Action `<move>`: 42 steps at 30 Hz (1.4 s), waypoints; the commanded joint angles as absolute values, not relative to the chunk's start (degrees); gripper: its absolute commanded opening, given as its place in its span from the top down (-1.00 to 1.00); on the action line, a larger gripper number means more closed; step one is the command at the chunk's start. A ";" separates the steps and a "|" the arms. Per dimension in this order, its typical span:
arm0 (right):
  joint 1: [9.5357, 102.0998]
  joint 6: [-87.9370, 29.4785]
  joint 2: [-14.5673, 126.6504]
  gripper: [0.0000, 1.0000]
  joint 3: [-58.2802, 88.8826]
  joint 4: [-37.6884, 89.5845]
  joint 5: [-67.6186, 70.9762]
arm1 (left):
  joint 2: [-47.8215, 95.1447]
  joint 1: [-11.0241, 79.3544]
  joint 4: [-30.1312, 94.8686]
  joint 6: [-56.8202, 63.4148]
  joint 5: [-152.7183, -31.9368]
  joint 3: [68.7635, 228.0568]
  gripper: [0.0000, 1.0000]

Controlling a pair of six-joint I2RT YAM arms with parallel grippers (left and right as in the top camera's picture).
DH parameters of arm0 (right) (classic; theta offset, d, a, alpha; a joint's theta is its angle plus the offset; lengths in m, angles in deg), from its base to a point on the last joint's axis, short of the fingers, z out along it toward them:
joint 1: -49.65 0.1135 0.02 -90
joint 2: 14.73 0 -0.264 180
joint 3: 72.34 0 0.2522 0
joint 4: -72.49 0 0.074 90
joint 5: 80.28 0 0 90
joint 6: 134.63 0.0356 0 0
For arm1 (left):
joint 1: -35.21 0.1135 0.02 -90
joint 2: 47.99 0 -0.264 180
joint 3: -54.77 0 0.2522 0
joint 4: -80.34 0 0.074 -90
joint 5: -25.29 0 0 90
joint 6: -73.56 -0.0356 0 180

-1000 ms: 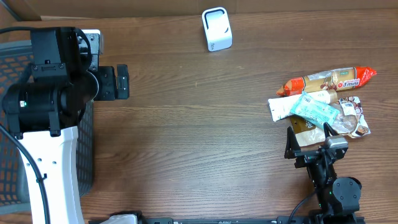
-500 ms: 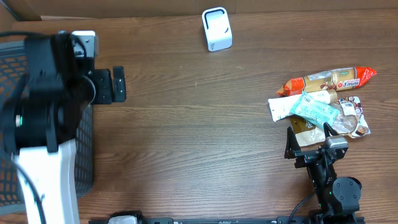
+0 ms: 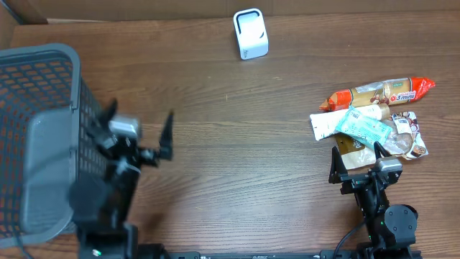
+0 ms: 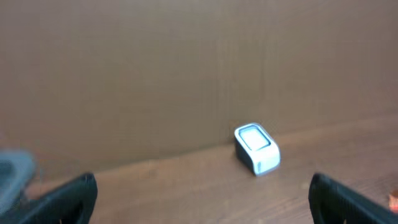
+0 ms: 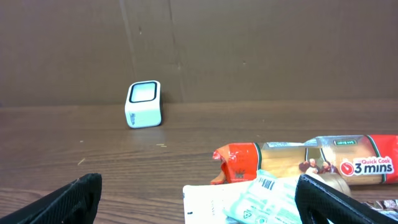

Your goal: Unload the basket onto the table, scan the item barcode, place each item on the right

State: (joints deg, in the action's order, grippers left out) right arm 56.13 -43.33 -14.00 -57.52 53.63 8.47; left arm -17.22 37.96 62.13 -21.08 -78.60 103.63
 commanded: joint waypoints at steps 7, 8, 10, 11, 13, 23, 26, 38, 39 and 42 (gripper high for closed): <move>56.44 -43.13 -14.57 -1.00 -58.11 53.94 8.62 | -38.42 36.01 68.77 -19.01 -72.77 77.55 -0.99; 56.44 -43.15 -14.57 -1.00 -58.13 53.94 8.62 | -39.78 35.60 68.75 -19.03 -71.80 76.06 -0.99; 56.44 -43.13 -14.57 -1.00 -58.13 53.94 8.62 | -42.05 35.40 68.64 -19.27 -71.54 73.33 -0.99; 56.44 -43.13 -14.57 -1.00 -58.11 53.94 8.62 | -42.84 35.40 68.38 -19.34 -71.52 72.22 -0.99; 56.44 -43.13 -14.57 -1.00 -58.13 53.94 8.62 | -43.91 35.40 67.39 -20.80 -71.54 70.34 -0.99; 56.44 -43.13 -14.57 -1.00 -58.11 53.94 8.62 | -47.06 35.40 62.74 -20.12 -71.69 68.81 -0.99; 56.44 -43.13 -14.57 -1.00 -58.13 53.94 8.62 | -46.88 35.40 62.72 -20.12 -71.69 68.81 -0.99; 56.44 -43.13 -14.57 -1.00 -58.13 53.94 8.62 | -46.88 35.40 62.74 -20.12 -71.69 68.81 -0.99; 56.44 -43.13 -14.57 -1.00 -58.13 53.94 8.62 | -46.88 35.40 62.74 -20.12 -71.69 68.81 -1.00; 56.44 -43.15 -14.57 -1.00 -58.13 53.94 8.62 | -46.88 35.40 62.74 -20.12 -71.67 68.81 -0.99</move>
State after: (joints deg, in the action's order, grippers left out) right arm 56.13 -43.31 -14.00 -57.52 53.61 8.47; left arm -46.27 35.66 62.74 -19.99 -72.35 69.11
